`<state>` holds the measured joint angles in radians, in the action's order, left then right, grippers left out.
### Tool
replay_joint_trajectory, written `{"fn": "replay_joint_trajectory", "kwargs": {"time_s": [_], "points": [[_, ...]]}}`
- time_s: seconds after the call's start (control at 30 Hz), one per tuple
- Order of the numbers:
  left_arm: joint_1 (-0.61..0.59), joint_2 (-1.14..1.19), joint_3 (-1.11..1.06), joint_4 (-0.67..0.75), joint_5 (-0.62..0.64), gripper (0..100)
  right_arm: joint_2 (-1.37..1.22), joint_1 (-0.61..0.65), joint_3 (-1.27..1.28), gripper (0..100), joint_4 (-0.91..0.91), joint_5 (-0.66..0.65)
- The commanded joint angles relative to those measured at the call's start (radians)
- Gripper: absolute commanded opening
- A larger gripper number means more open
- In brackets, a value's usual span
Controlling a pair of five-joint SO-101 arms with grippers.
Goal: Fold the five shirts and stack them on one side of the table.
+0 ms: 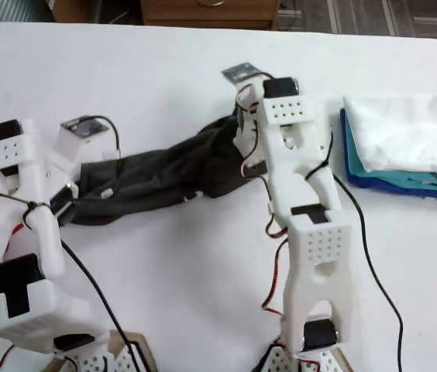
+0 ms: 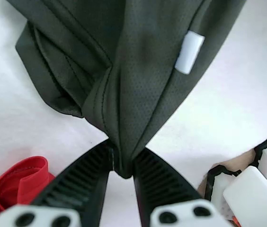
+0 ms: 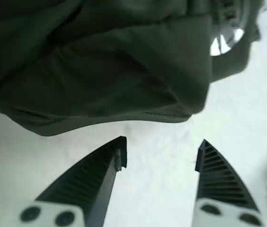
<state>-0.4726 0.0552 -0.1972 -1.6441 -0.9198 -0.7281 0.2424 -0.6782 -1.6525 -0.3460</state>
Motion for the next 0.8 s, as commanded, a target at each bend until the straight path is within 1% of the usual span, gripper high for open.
{"fn": "replay_joint_trajectory", "kwargs": {"time_s": [0.0,0.1,0.2,0.43,0.57,0.63,0.73,0.77], "points": [[-0.011,-0.008,0.002,0.002,0.006,3,-0.042,-0.03,-0.003,23.6,0.081,-0.02],[-0.011,-0.008,0.001,0.0,0.006,3,-0.097,-0.054,-0.003,23.6,0.148,-0.02],[-0.011,-0.008,0.001,0.0,0.006,3,-0.133,-0.071,-0.003,23.6,0.17,-0.02],[-0.009,-0.008,0.001,0.002,0.006,3,-0.143,-0.081,-0.017,23.6,0.189,-0.017],[-0.009,-0.008,0.001,0.002,0.006,3,-0.143,-0.065,-0.055,23.2,0.163,-0.014],[-0.009,-0.008,0.001,0.002,0.006,3,-0.147,-0.054,-0.066,18.6,0.145,-0.014],[-0.009,-0.008,0.001,0.005,0.006,3,-0.143,-0.044,-0.069,3.9,0.143,-0.014],[-0.009,-0.008,0.001,0.006,0.006,3,-0.143,-0.044,-0.069,0.8,0.143,-0.014]]}}
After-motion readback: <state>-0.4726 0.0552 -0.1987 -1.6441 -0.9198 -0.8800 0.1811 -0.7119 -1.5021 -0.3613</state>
